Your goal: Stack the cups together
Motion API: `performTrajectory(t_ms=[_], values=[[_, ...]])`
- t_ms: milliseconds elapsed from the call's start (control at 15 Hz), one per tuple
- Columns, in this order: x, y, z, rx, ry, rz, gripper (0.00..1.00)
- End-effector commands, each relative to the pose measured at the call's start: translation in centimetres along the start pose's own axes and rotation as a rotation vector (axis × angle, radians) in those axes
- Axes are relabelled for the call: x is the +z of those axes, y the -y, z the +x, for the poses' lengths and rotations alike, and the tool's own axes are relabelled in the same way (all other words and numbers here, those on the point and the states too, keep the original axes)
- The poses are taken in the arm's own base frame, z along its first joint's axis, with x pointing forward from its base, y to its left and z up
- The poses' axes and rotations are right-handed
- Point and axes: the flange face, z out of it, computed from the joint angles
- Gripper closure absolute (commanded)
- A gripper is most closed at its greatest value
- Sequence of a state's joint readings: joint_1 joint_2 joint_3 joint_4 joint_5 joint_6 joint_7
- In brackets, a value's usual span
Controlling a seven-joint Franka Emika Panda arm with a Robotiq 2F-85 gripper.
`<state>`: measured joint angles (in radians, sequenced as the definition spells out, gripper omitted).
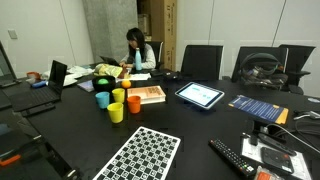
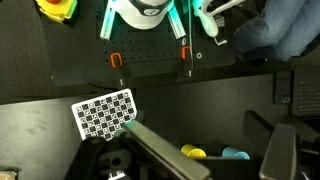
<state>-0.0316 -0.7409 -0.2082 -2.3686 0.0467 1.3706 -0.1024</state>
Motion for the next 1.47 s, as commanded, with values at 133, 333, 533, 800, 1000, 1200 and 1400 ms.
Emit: performTrajectory(t_ms=[133,333,533,800,1000,1200,1400], values=[[0.2,0.6,0.2,-0.006,0.008,-0.002,0.00],[1.9,3.2,0.9,-0.038,0.033,-0.031,0.00],[4.3,5.9,1.2,-0.093,0.059,-0.069,0.00],[7.5,8.4,1.9,-0.149,0.096,-0.102,0.00],[9.6,10.3,2.6,-0.188,0.112,-0.102,0.00],[11.8,12.9,3.5,-0.234,0.116,-0.104,0.00],[14.0,15.7,4.5,-0.284,0.113,-0.119,0.00]])
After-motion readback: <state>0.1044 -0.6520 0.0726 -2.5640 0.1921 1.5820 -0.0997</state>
